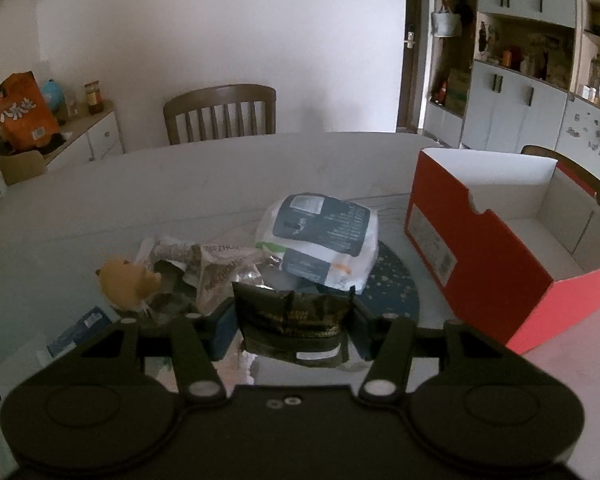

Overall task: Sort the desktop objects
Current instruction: 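Carry the black pouch and teal stick with both tools over the red shoebox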

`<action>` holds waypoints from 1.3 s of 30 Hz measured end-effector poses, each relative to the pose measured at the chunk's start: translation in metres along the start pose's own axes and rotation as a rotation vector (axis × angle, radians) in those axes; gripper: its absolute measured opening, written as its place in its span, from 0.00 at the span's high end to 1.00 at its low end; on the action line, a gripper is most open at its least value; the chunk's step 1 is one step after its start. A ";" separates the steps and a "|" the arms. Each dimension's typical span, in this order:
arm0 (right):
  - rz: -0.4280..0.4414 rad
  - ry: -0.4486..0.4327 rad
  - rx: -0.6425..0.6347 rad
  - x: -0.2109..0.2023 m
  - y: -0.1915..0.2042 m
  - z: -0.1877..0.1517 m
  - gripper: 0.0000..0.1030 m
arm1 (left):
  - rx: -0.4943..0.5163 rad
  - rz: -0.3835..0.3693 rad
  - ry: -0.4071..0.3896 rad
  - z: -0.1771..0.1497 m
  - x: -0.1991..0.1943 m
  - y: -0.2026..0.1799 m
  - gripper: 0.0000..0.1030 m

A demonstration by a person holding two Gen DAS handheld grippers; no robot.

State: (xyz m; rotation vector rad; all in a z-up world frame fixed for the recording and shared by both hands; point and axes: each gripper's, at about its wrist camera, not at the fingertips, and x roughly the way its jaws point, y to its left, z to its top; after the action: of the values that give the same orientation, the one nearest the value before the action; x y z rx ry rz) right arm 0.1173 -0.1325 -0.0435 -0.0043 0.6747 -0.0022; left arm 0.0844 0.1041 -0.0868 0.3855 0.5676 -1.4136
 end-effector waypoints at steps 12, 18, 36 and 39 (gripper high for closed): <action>0.089 -0.003 0.027 -0.029 -0.060 0.006 0.45 | 0.006 0.008 -0.012 0.050 0.018 -0.038 0.06; 0.147 0.010 -0.008 -0.047 -0.092 0.014 0.45 | 0.000 0.022 -0.032 0.093 0.033 -0.068 0.06; 0.211 -0.077 -0.029 -0.054 -0.210 0.064 0.45 | 0.013 0.001 -0.082 0.209 0.099 -0.139 0.05; 0.215 -0.081 -0.035 -0.050 -0.224 0.069 0.45 | 0.015 -0.005 -0.086 0.222 0.112 -0.148 0.05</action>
State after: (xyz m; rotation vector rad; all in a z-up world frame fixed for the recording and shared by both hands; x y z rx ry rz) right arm 0.1214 -0.3565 0.0427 0.0347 0.5917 0.2152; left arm -0.0245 -0.1327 0.0398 0.3337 0.4889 -1.4329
